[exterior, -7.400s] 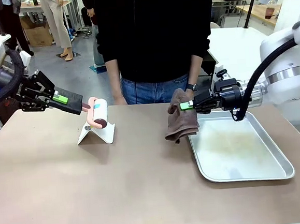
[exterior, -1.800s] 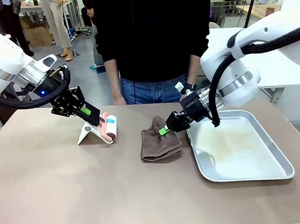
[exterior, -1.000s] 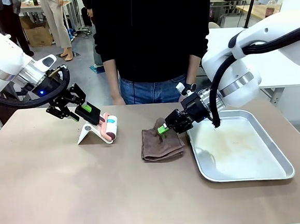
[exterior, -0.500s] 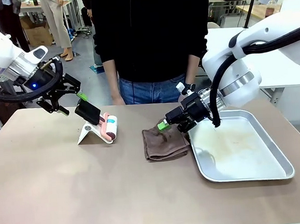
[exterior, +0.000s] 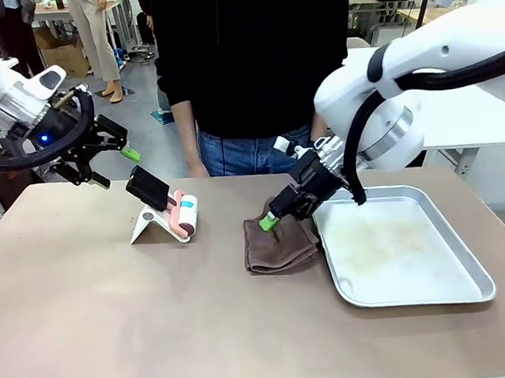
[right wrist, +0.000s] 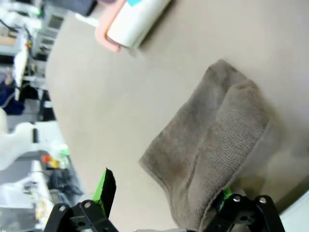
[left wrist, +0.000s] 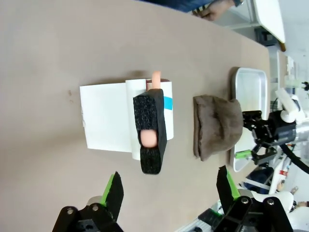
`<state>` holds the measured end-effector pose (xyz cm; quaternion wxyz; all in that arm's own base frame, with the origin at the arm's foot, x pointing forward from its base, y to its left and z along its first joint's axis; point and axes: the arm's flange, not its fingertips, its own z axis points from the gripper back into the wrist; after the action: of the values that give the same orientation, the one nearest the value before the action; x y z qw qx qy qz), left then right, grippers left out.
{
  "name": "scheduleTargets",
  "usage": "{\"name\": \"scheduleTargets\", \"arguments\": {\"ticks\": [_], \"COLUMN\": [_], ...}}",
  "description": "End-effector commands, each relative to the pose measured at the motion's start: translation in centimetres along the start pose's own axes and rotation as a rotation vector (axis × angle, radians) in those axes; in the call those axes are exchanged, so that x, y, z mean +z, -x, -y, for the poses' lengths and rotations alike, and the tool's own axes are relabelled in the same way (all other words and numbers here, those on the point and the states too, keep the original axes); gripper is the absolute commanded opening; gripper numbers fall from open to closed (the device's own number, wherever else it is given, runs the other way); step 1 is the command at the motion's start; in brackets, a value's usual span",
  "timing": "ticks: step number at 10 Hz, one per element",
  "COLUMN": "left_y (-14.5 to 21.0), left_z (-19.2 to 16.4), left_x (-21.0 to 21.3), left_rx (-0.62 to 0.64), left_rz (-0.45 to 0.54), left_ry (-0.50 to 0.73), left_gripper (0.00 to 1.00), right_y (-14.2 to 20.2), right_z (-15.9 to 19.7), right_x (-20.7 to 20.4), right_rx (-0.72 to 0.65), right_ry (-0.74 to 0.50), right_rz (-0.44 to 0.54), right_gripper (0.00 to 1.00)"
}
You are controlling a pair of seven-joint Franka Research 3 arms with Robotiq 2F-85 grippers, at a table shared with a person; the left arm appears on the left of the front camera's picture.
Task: Clean the surface of the table.
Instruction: Return the Lint Roller and towel to their original positions.
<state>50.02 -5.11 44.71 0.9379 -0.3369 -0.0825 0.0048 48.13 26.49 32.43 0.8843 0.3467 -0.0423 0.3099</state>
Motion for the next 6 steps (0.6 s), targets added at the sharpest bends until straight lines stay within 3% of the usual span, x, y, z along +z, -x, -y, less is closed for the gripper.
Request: {"name": "scheduleTargets", "arguments": {"ticks": [1, 4, 6], "left_y": [1.6, 1.9, 2.2], "left_z": [-0.7, -0.8, -0.5], "left_x": [1.2, 1.5, 1.6], "left_rx": [-0.035, -0.048, -0.057], "left_rz": [0.032, 0.034, 0.035], "left_ry": [0.040, 0.054, 0.057], "left_gripper": [1.00, 1.00, 1.00], "right_y": [-1.0, -0.7, -0.5], "right_z": [-1.9, -4.1, -6.0], "right_x": [0.1, 2.5, 4.3], "right_rx": [0.074, 0.241, 0.277], "right_ry": [0.189, 0.342, 0.424], "right_rz": [-0.047, 0.038, 0.055], "right_gripper": [1.00, 1.00, 1.00]}}
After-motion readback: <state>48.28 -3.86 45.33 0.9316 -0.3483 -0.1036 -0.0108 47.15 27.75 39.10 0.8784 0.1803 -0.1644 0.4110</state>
